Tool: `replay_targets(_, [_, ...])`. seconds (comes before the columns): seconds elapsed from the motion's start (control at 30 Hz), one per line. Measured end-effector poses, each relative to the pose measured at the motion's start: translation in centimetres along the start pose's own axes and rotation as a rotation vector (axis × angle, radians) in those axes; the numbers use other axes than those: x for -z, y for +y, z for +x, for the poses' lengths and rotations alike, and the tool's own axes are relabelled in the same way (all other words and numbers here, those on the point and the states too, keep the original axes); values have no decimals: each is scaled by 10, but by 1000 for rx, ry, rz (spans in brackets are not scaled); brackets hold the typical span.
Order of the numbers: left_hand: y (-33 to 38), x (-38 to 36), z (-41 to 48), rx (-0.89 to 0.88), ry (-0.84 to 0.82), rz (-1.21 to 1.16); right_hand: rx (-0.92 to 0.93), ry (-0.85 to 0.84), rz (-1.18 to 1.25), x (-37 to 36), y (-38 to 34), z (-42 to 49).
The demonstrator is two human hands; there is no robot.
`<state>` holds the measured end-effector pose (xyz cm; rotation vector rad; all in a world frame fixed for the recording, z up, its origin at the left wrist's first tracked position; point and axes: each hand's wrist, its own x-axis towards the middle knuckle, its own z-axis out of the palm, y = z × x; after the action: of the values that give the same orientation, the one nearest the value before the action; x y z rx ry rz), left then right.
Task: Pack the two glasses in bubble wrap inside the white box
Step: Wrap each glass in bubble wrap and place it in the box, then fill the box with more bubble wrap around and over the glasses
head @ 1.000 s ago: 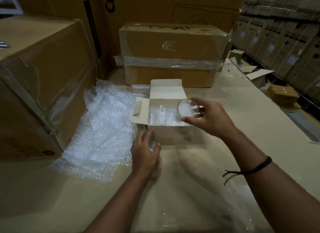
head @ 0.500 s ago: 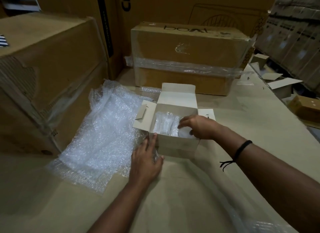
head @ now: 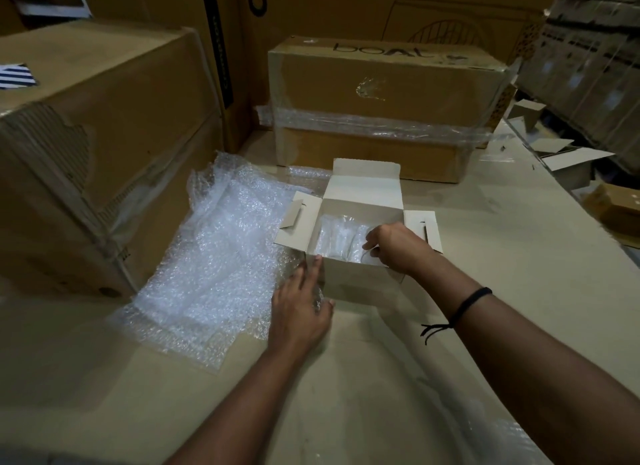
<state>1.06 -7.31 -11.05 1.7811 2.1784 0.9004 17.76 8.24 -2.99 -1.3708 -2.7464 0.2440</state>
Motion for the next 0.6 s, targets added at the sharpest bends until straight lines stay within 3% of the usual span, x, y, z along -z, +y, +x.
replay_targets(0.27, [2,2,-1,-39,22,-42,-73,-92,-25,19,-29,-18])
replay_targets(0.47, [3,13,-14,36,305,-452,-123,445,276,-5,-74,-80])
replay_targets(0.53, [5,25,-22,52,416,-517,-165,412,337,-30,-87,-90])
replay_targets(0.6, [-2,40,-23,58,494,-503,-195,274,336,-58,-96,-93])
